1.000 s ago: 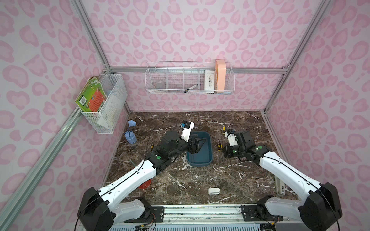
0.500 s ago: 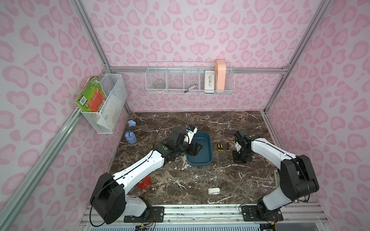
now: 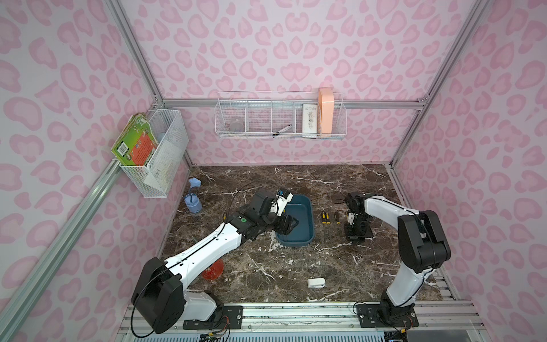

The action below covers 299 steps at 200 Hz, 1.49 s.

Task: Take the file tool out of the storage box
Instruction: Place the file tool at the center of the board.

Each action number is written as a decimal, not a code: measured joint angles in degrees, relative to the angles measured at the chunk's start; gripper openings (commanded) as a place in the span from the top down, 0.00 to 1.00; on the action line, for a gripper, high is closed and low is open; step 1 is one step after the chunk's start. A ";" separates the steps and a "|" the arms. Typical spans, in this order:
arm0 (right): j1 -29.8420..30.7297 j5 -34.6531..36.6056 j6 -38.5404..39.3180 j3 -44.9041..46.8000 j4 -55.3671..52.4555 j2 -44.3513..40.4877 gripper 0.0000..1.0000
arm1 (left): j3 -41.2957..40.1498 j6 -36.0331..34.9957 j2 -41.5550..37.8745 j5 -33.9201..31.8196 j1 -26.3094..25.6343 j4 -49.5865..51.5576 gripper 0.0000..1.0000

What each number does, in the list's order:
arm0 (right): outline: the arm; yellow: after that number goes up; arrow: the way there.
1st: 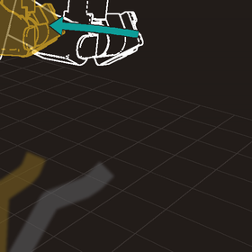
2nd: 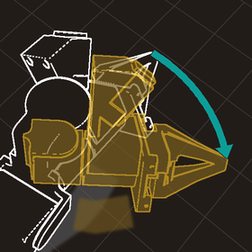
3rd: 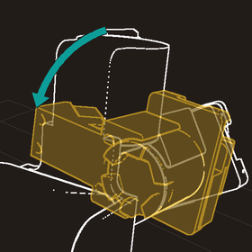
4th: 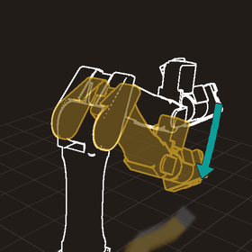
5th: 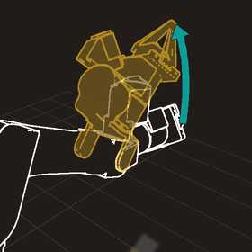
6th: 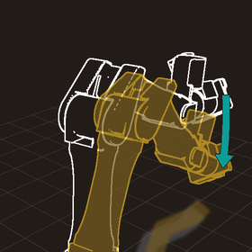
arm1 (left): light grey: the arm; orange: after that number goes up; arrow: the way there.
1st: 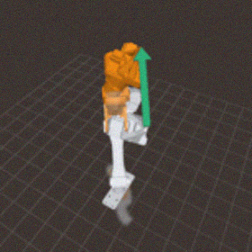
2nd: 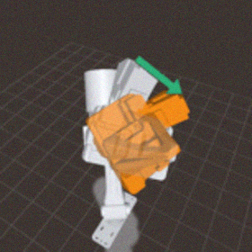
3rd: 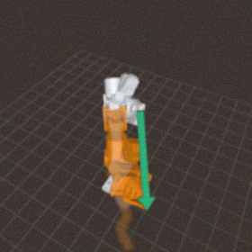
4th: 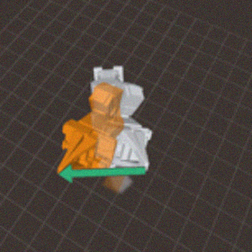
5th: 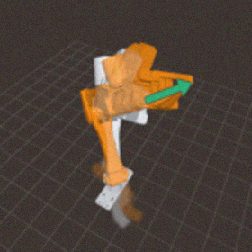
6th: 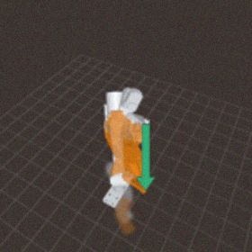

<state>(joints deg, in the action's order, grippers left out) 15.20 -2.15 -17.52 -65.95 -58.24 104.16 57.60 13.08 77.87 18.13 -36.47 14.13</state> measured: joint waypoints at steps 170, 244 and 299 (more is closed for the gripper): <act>-0.74 -2.19 1.90 -3.52 -1.03 4.61 0.92 | -0.72 -0.39 -0.98 1.68 0.02 -0.04 0.35; -0.92 -2.97 2.25 -3.39 -0.50 4.17 0.81 | -0.72 -0.35 -0.90 2.10 0.02 -0.04 0.35; -0.92 -1.33 2.08 -2.56 0.92 2.89 0.82 | -0.72 0.02 -0.92 2.32 0.02 -0.02 0.35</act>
<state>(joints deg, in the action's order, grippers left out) 14.28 -3.49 -15.44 -68.51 -57.32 107.04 56.88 13.10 76.95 20.45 -36.45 14.11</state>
